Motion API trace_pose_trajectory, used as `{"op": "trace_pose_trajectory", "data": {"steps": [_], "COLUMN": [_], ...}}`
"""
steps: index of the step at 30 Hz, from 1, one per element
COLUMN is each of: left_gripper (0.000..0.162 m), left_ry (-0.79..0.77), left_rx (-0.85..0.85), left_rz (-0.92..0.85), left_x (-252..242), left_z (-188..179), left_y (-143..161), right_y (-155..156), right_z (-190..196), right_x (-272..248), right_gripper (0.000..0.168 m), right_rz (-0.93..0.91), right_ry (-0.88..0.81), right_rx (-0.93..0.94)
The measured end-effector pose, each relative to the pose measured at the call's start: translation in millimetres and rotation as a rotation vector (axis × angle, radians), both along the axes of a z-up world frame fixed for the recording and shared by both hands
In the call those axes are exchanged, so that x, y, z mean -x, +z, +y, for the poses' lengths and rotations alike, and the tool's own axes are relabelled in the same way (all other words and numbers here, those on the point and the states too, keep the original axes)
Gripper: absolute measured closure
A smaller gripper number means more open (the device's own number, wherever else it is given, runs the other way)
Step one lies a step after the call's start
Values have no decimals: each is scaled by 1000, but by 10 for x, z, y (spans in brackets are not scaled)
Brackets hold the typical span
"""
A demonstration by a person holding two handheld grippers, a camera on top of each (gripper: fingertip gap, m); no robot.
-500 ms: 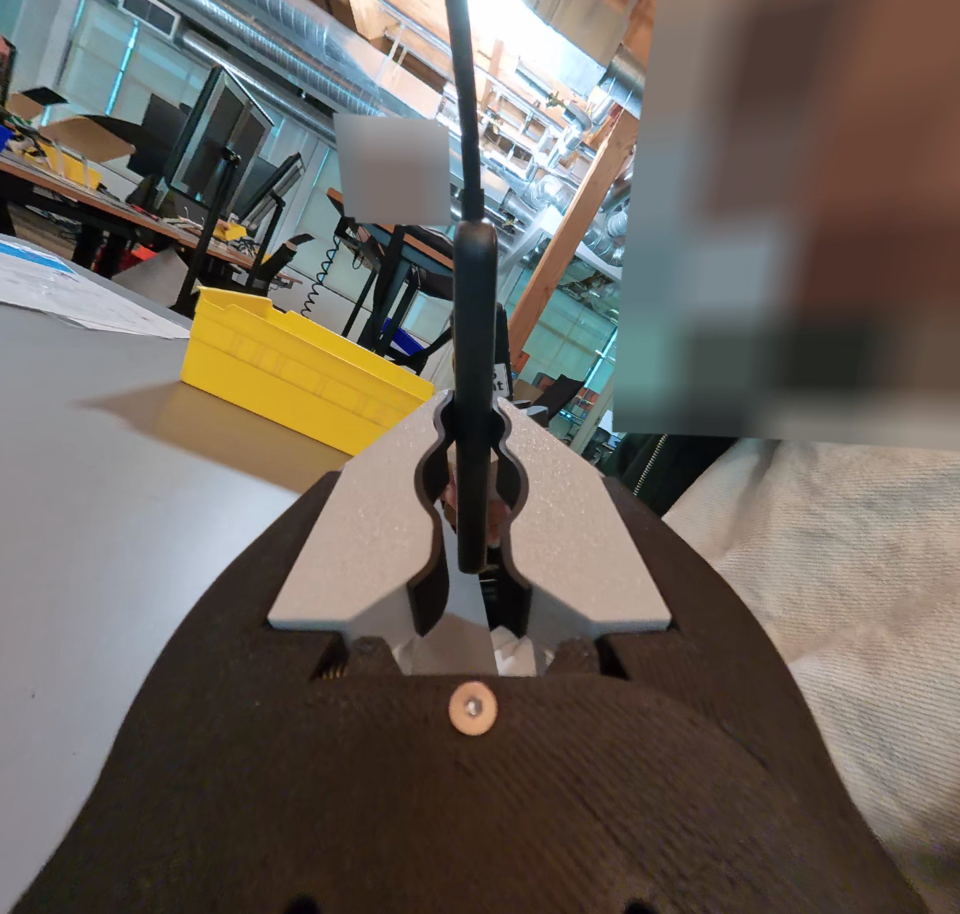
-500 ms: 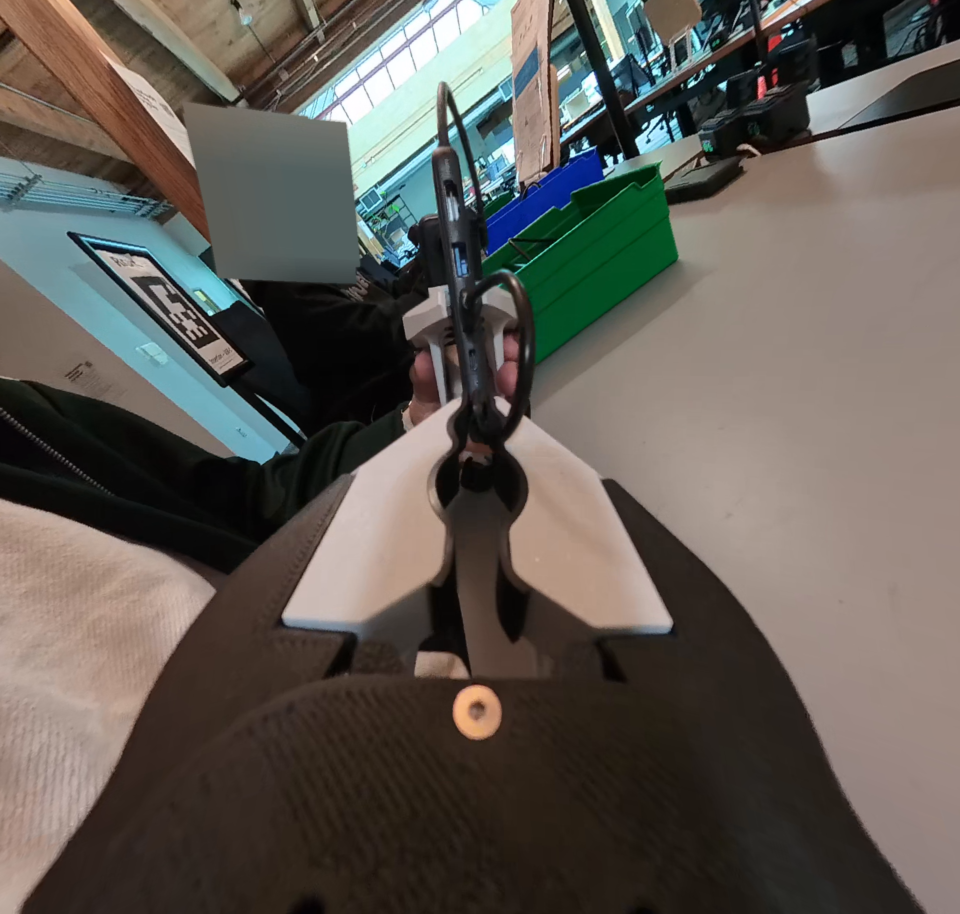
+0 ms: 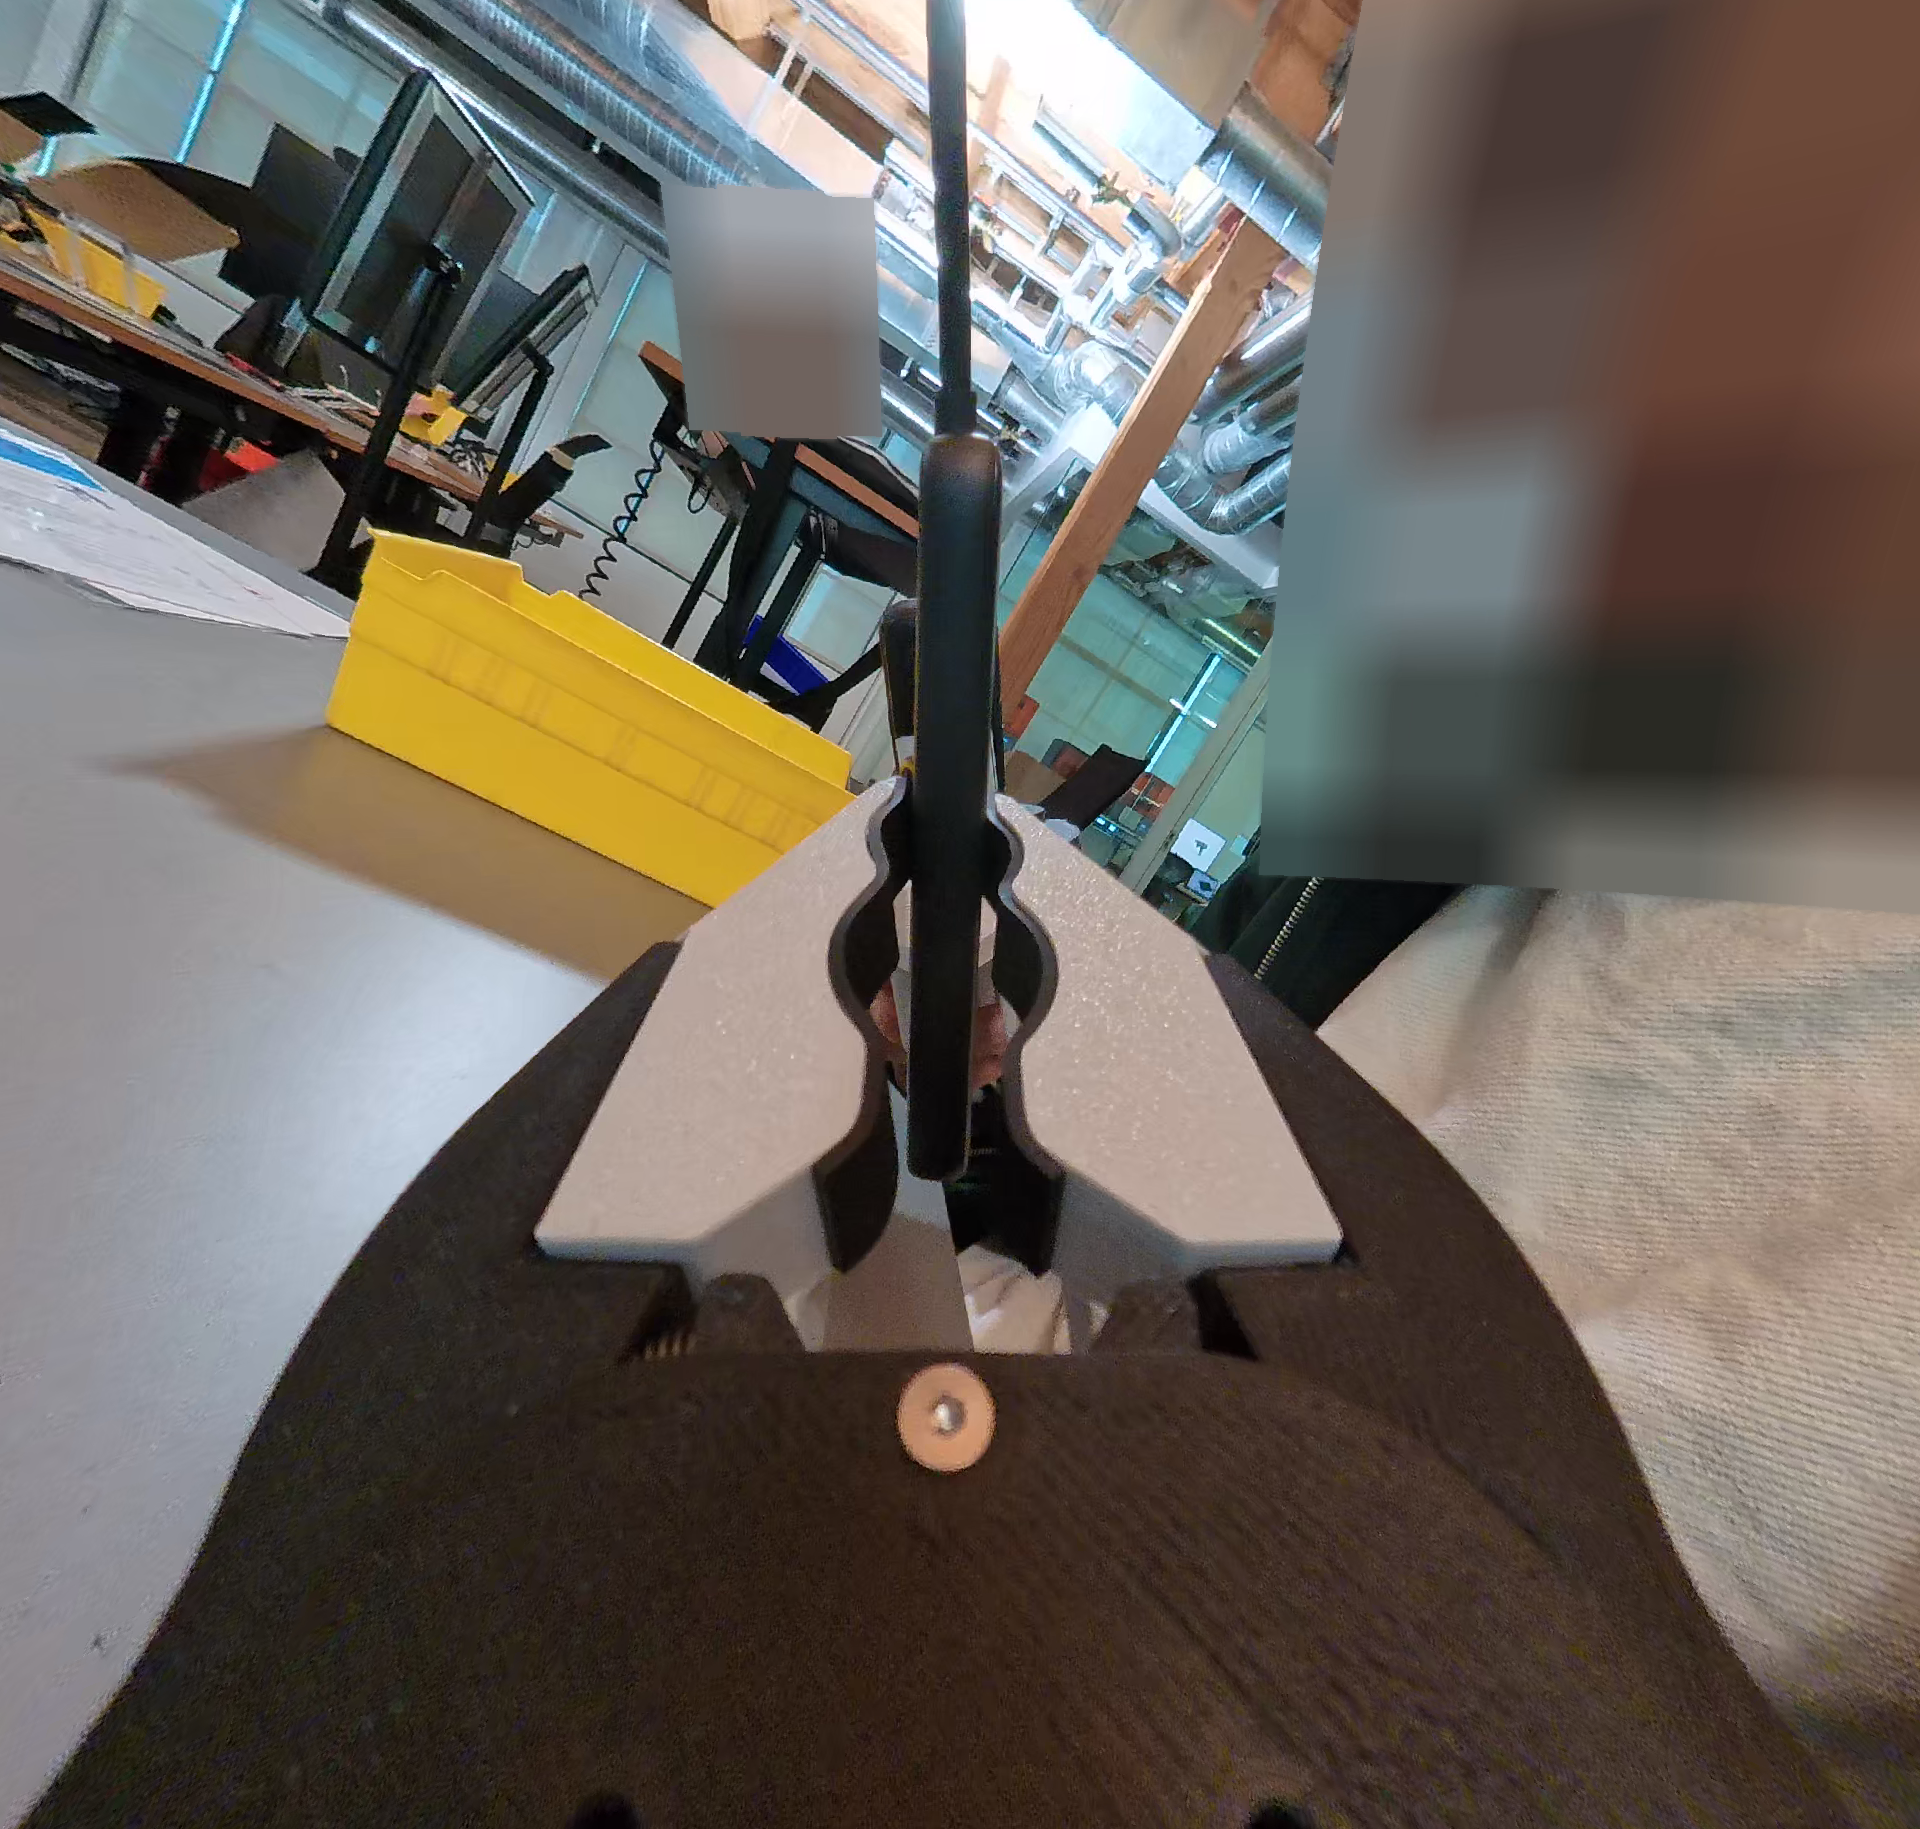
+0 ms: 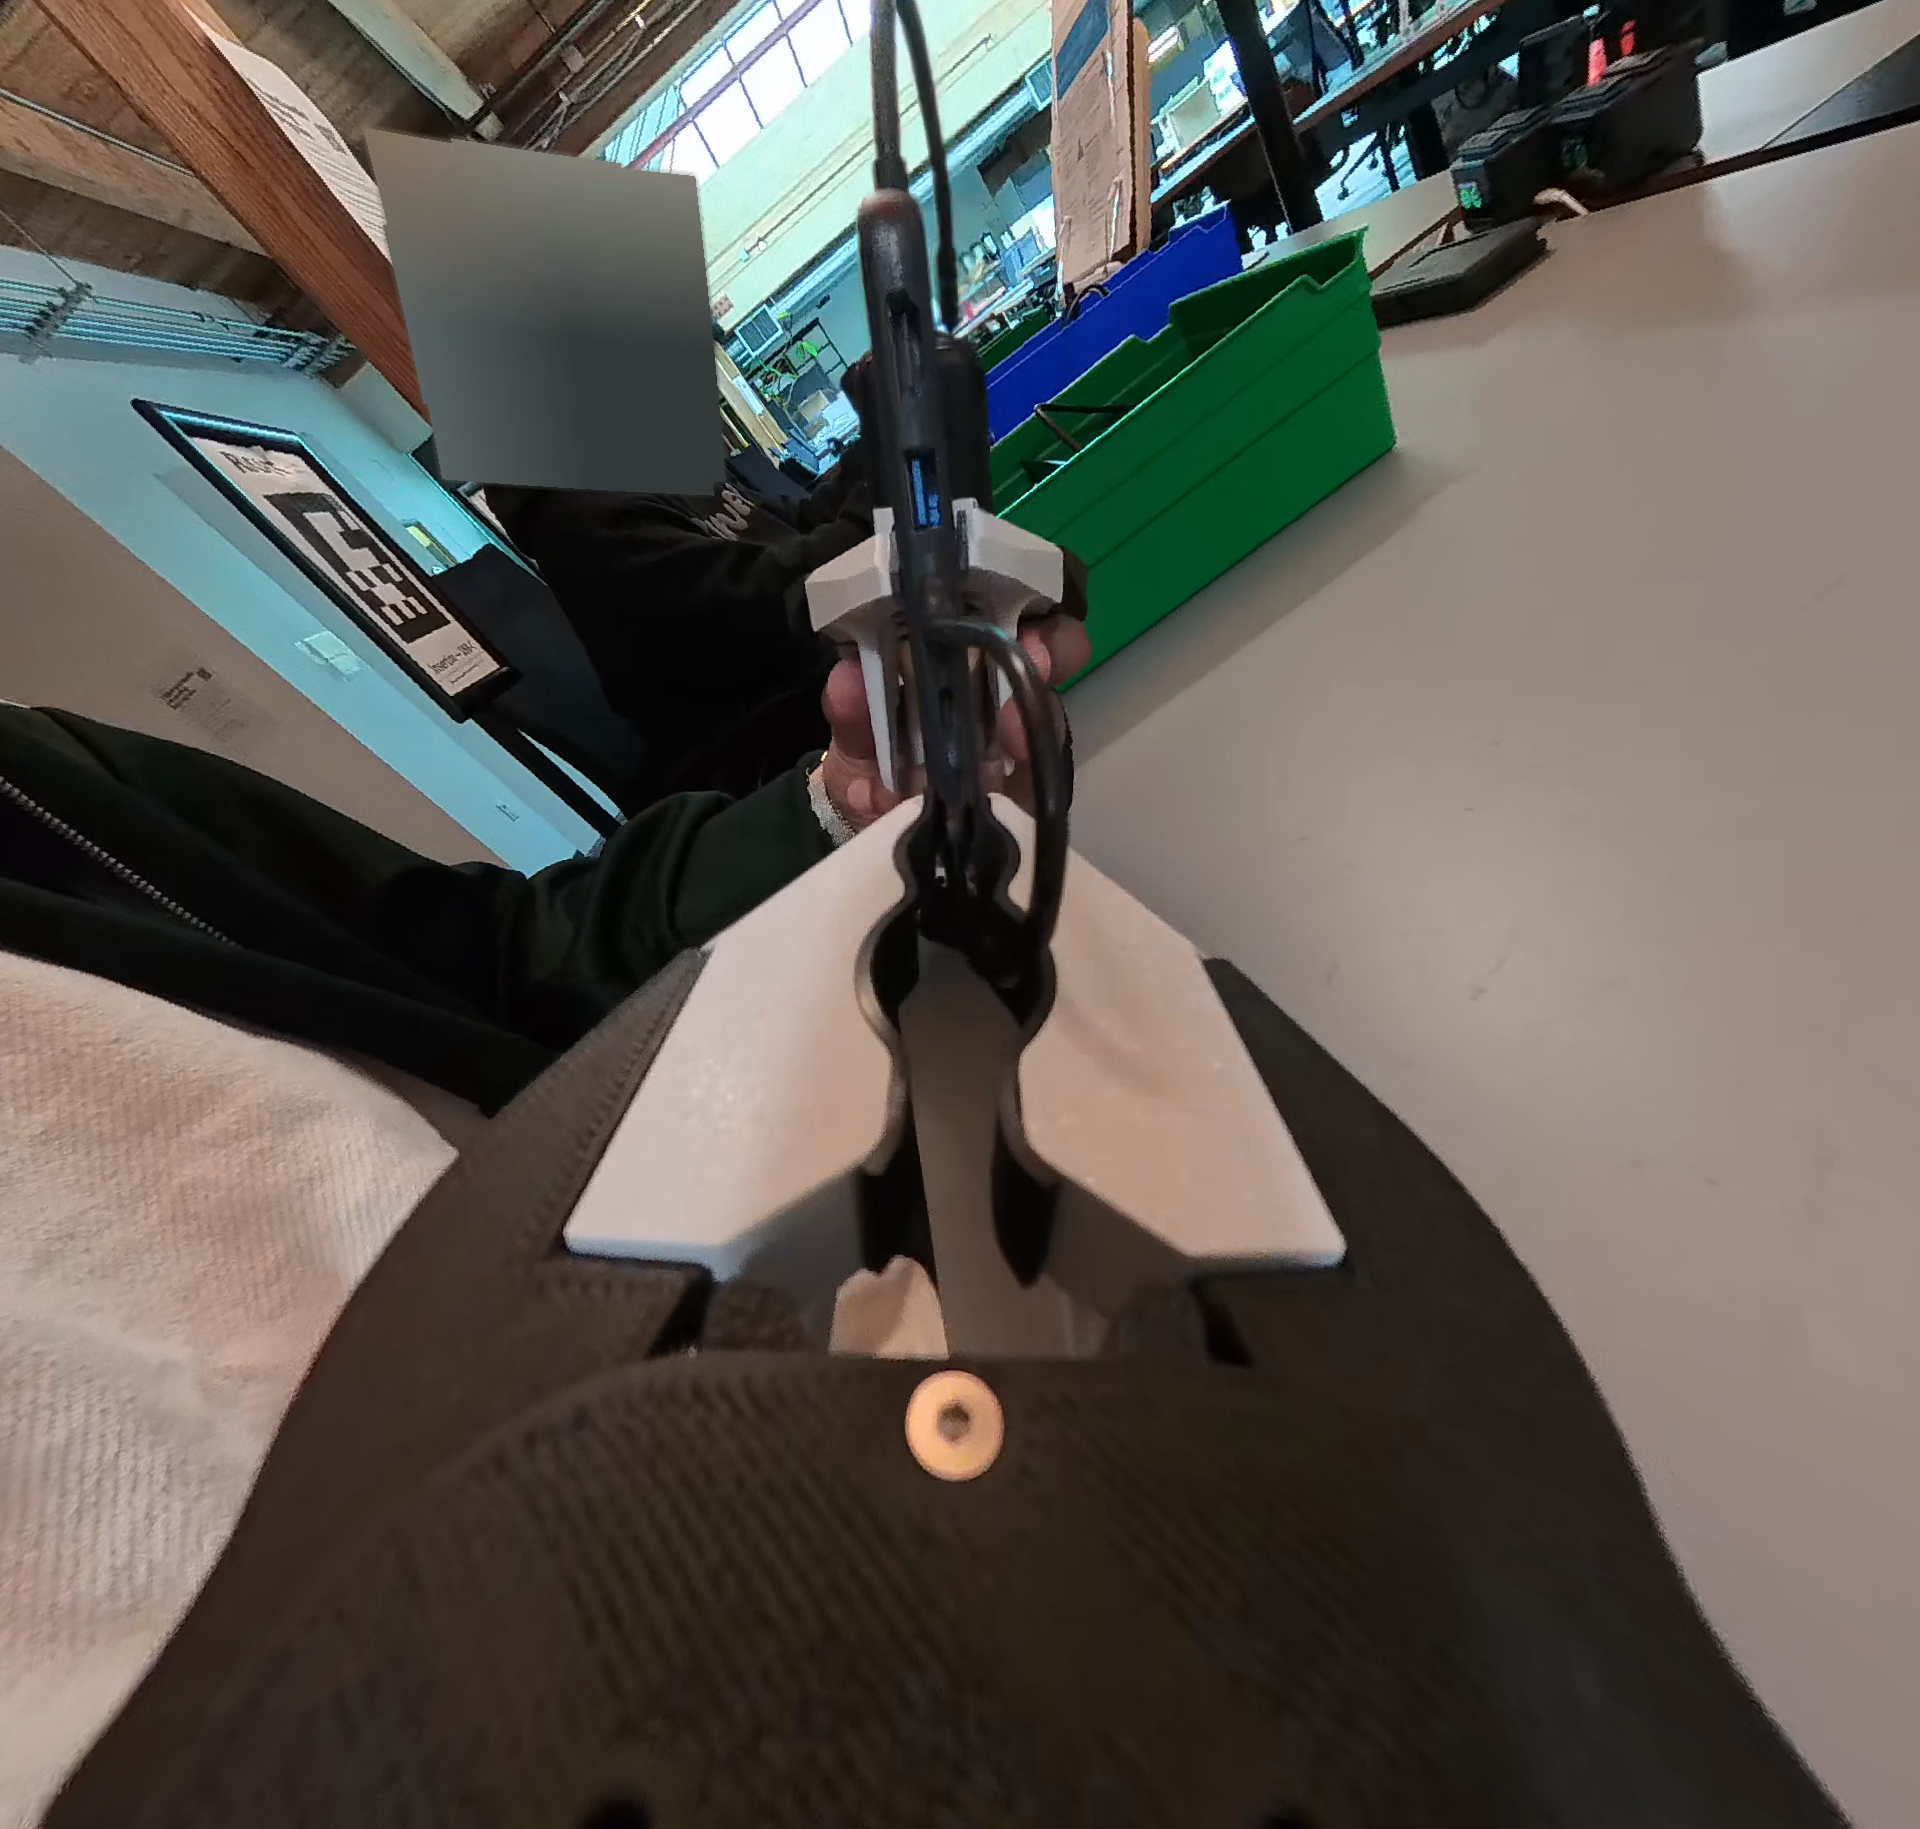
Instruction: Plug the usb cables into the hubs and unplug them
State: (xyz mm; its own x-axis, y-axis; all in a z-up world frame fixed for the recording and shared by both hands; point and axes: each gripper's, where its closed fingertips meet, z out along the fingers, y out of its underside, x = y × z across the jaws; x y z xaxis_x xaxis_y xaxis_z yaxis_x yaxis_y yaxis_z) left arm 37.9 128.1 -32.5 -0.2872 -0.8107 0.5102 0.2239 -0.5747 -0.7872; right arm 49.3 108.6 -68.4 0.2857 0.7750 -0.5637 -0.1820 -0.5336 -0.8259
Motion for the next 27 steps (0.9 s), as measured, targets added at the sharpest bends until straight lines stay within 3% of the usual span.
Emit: {"op": "trace_pose_trajectory", "data": {"steps": [10, 16, 27], "left_gripper": [151, 147, 153], "left_ry": [61, 25, -54], "left_rx": [43, 29, 44], "left_rz": [116, 261, 315], "left_x": [-62, -170, -190], "left_z": [121, 52, -26], "left_y": [-178, -411, -486], "right_y": [-47, -58, -106], "right_z": [86, 168, 178], "right_x": [-77, -185, -202], "right_gripper": [163, 163, 164], "right_rz": [35, 73, 66], "right_ry": [-35, -61, -32], "right_rx": [32, 67, 91]}}
